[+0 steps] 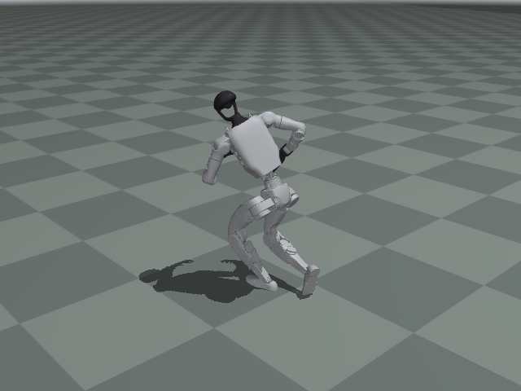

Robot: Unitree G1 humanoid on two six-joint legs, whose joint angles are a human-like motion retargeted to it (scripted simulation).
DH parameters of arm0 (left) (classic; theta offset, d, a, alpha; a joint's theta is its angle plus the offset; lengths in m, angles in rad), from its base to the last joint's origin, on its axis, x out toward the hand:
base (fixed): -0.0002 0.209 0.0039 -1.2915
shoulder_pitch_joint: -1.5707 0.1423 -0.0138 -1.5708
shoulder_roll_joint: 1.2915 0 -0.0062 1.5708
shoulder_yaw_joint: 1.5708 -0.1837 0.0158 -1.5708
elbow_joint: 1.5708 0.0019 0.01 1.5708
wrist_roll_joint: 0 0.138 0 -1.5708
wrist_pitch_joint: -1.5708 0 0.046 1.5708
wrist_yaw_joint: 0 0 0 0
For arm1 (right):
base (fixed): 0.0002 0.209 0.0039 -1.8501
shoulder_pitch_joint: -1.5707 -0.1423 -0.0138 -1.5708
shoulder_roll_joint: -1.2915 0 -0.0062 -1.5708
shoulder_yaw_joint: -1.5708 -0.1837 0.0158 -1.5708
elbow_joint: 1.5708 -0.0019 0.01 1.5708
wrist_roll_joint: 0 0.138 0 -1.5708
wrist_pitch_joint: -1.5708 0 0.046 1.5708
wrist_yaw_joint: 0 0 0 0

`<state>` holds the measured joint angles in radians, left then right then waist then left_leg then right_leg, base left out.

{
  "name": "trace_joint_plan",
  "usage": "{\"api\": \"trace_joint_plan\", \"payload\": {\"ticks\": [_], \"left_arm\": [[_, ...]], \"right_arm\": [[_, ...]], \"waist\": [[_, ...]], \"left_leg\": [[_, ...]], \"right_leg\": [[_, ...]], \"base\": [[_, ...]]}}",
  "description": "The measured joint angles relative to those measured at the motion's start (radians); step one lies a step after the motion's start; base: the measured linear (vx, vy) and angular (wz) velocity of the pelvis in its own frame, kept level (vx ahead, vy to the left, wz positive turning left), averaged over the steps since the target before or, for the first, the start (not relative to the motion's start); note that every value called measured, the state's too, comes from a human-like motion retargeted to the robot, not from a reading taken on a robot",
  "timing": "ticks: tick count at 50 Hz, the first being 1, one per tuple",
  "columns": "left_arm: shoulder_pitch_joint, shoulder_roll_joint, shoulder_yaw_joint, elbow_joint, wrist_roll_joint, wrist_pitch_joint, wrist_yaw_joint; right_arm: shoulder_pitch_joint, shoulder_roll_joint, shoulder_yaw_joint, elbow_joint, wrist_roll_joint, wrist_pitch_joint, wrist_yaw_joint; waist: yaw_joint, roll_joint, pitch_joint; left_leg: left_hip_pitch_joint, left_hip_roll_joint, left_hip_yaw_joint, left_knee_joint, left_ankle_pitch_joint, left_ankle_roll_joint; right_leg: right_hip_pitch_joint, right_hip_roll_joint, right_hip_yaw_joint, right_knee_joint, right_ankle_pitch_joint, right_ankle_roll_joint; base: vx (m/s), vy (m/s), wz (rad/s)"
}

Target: Sport exercise

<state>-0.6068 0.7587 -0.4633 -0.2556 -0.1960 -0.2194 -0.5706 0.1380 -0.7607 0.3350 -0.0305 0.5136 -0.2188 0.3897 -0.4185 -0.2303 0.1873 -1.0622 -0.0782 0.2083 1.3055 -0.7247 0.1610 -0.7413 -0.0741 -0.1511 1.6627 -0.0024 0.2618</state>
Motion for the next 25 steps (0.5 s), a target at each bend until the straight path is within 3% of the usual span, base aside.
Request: {"api": "trace_joint_plan", "payload": {"ticks": [3,5,8,10,12,15,17,18,20,25], "left_arm": [[-0.004,-0.072,0.067,-0.186,-0.081,-0.033,0.079],[0.06,-0.146,0.097,-0.25,-0.137,-0.034,0.103],[0.258,-0.241,0.11,-0.273,-0.188,-0.007,0.079],[0.402,-0.278,0.098,-0.246,-0.203,0.013,0.075],[0.523,-0.282,0.081,-0.198,-0.223,0.038,0.058],[0.649,-0.266,0.089,-0.134,-0.198,0.053,0.031],[0.67,-0.247,0.112,-0.101,-0.177,0.047,0.032],[0.667,-0.237,0.127,-0.09,-0.185,0.041,0.036],[0.669,-0.206,0.144,-0.105,-0.207,0.037,0.033],[0.624,-0.116,0.099,-0.215,-0.234,0.053,-0.036]], "right_arm": [[0.063,0.052,0.0,-0.118,0.195,0.002,0.034],[0.053,0.114,0.037,-0.175,0.27,-0.006,0.02],[-0.045,0.237,0.113,-0.237,0.249,-0.047,-0.035],[-0.13,0.317,0.138,-0.292,0.177,-0.078,-0.082],[-0.207,0.369,0.127,-0.365,0.097,-0.119,-0.12],[-0.277,0.39,0.078,-0.429,-0.01,-0.163,-0.171],[-0.276,0.369,0.069,-0.417,-0.046,-0.164,-0.196],[-0.272,0.348,0.075,-0.406,-0.039,-0.162,-0.199],[-0.237,0.292,0.09,-0.392,0.007,-0.152,-0.175],[-0.126,0.184,0.122,-0.358,0.122,-0.133,-0.13]], "waist": [[0.091,0.025,-0.033],[0.168,0.051,-0.068],[0.29,0.076,-0.104],[0.388,0.084,-0.108],[0.48,0.083,-0.095],[0.563,0.076,-0.055],[0.575,0.07,-0.002],[0.57,0.077,0.02],[0.536,0.101,0.019],[0.409,0.145,-0.065]], "left_leg": [[0.168,-0.074,-0.072,-0.066,0.012,-0.018],[0.294,-0.139,-0.15,-0.153,0.104,-0.086],[0.413,-0.179,-0.19,-0.235,0.287,-0.167],[0.458,-0.203,-0.21,-0.235,0.293,-0.161],[0.485,-0.24,-0.225,-0.186,0.204,-0.116],[0.486,-0.303,-0.229,-0.06,-0.024,-0.023],[0.51,-0.315,-0.229,-0.014,-0.124,0.01],[0.543,-0.302,-0.231,-0.032,-0.123,0.001],[0.601,-0.288,-0.284,-0.104,-0.039,-0.069],[0.628,-0.22,-0.326,-0.293,0.517,-0.324]], "right_leg": [[0.044,-0.055,0.046,0.031,-0.074,-0.019],[0.088,-0.111,0.036,-0.024,-0.179,-0.071],[0.154,-0.201,-0.003,-0.164,-0.265,-0.125],[0.197,-0.269,-0.027,-0.217,-0.308,-0.157],[0.238,-0.341,-0.028,-0.206,-0.384,-0.194],[0.278,-0.442,-0.002,-0.105,-0.556,-0.26],[0.279,-0.444,0.024,-0.045,-0.625,-0.291],[0.277,-0.418,0.031,-0.044,-0.623,-0.3],[0.258,-0.337,0.019,-0.099,-0.578,-0.307],[0.182,-0.183,-0.024,-0.323,-0.326,-0.232]], "base": [[0.45,0.05,-0.81],[0.46,0.06,-1.06],[0.41,0.08,-1.06],[0.34,0.12,-1.32],[0.27,0.14,-1.29],[0.22,0.13,-0.85],[0.22,0.1,-0.57],[0.23,0.09,-0.65],[0.24,0.07,-0.53],[0.25,0.08,-0.02]]}}
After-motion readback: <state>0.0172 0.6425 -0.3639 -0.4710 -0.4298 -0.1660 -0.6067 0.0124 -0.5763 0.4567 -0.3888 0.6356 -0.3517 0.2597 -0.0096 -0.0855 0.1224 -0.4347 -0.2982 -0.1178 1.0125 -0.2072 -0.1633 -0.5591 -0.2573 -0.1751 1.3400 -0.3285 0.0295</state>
